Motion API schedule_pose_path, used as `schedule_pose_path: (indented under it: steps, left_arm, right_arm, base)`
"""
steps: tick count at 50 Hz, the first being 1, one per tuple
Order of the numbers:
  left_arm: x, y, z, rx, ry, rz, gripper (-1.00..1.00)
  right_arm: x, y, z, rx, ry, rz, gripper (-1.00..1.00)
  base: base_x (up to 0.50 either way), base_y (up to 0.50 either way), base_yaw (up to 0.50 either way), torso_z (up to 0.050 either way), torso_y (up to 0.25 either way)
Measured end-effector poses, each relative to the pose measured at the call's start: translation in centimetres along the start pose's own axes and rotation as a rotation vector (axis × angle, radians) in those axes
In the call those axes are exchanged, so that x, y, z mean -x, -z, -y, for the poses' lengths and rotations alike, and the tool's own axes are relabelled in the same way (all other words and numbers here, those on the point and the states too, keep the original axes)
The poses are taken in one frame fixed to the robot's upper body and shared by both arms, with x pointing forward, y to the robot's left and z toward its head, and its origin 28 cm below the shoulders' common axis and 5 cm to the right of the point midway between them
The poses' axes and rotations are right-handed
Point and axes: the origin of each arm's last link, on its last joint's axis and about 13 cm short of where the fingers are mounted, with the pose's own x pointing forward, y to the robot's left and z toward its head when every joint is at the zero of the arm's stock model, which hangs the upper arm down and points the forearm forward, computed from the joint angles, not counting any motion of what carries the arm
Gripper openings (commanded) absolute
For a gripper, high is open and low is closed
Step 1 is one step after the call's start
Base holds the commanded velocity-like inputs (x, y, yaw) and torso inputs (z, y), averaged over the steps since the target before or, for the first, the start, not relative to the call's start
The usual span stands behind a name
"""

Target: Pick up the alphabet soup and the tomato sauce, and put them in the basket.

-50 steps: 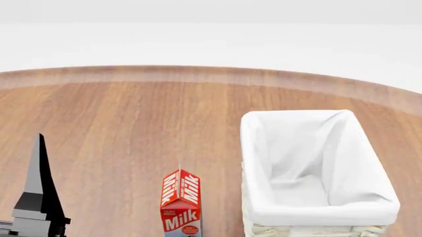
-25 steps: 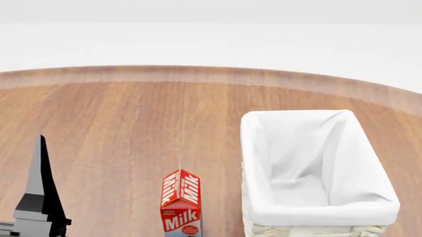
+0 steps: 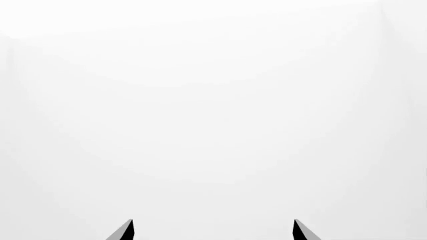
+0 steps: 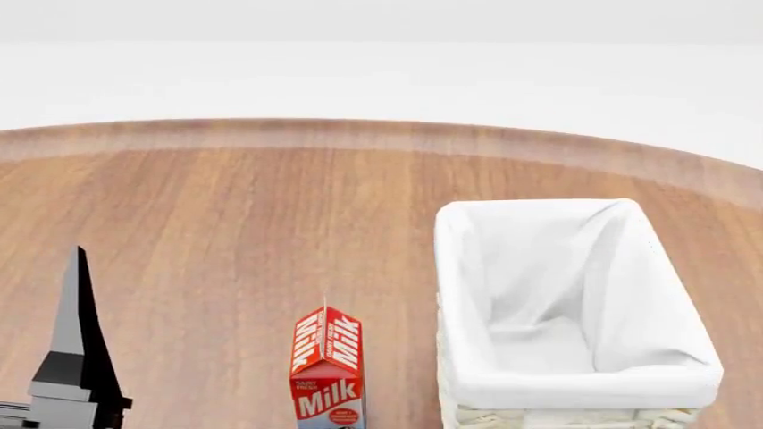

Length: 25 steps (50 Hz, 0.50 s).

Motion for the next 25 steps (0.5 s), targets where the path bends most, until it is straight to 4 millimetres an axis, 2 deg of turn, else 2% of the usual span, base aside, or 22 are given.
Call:
schedule_pose_path:
  steps: [25]
  left_arm:
    - [0.08,0.13,0.0,0.001,-0.003,-0.002,1.0]
  right_arm:
    - [-0.9,0.9,0.55,-0.027,0.016,-0.026,1.0]
  base:
    - [0.0,0.0,0.0,0.0,0.0]
